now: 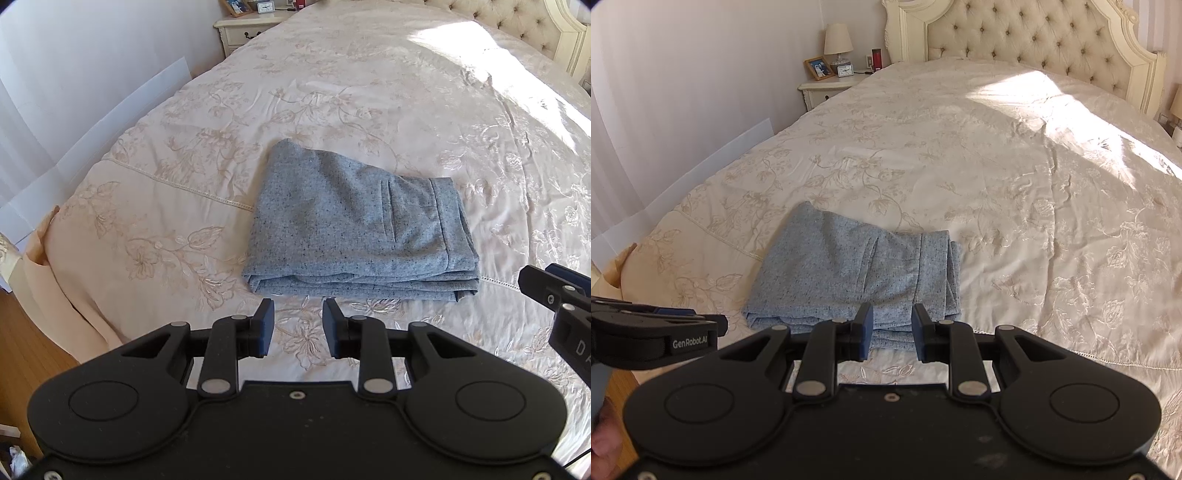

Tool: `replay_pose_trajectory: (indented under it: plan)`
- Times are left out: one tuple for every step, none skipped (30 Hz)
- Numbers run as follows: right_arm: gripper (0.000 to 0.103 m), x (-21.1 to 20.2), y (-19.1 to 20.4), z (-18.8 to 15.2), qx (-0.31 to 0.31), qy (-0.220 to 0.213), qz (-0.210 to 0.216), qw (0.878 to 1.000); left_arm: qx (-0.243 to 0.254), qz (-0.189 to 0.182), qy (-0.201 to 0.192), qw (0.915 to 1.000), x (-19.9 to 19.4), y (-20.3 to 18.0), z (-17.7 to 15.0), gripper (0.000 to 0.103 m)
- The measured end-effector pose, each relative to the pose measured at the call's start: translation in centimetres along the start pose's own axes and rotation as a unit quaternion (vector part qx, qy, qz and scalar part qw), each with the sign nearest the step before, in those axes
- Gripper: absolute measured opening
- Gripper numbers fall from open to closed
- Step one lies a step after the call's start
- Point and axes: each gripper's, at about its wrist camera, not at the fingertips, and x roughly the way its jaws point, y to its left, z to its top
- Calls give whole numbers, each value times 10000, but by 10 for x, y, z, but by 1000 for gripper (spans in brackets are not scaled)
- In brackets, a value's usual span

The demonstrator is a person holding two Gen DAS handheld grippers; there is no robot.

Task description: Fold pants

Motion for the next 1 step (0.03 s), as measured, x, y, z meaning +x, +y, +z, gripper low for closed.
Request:
replay_pose_trajectory:
  plan:
    - [25, 0, 0, 0, 8, 7, 6, 10000, -4, -17, 7, 10000, 0, 0, 0, 40]
